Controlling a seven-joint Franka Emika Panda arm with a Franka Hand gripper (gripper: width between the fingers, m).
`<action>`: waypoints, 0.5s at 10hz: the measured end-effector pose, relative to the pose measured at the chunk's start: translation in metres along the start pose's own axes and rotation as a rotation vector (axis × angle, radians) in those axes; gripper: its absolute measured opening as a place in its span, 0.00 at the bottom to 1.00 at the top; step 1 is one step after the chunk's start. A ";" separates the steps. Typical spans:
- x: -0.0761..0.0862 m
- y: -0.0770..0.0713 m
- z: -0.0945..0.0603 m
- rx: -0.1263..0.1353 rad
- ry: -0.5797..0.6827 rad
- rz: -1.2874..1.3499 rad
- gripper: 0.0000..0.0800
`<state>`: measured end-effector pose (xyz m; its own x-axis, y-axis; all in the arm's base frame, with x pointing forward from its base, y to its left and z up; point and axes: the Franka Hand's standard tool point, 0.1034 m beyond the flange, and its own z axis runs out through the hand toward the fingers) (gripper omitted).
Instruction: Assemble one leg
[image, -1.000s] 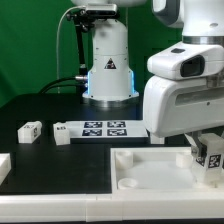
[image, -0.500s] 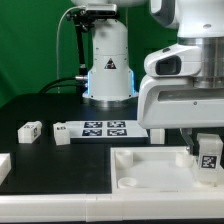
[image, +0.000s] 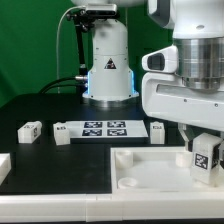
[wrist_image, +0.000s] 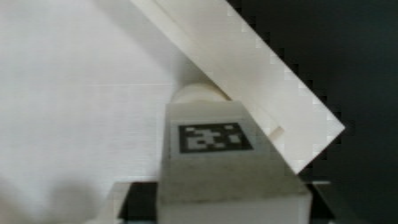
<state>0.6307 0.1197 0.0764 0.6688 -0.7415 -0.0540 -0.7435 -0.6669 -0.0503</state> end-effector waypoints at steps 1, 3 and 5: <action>0.000 0.000 0.000 0.002 -0.003 0.081 0.37; -0.002 -0.001 0.000 0.007 -0.010 0.108 0.47; -0.002 -0.001 0.000 0.007 -0.009 0.051 0.79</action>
Offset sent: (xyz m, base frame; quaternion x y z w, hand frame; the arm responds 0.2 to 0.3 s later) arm 0.0000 0.0000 0.0000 0.0000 0.0000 0.0000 1.0000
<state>0.6303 0.1219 0.0763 0.6300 -0.7738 -0.0660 -0.7766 -0.6277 -0.0542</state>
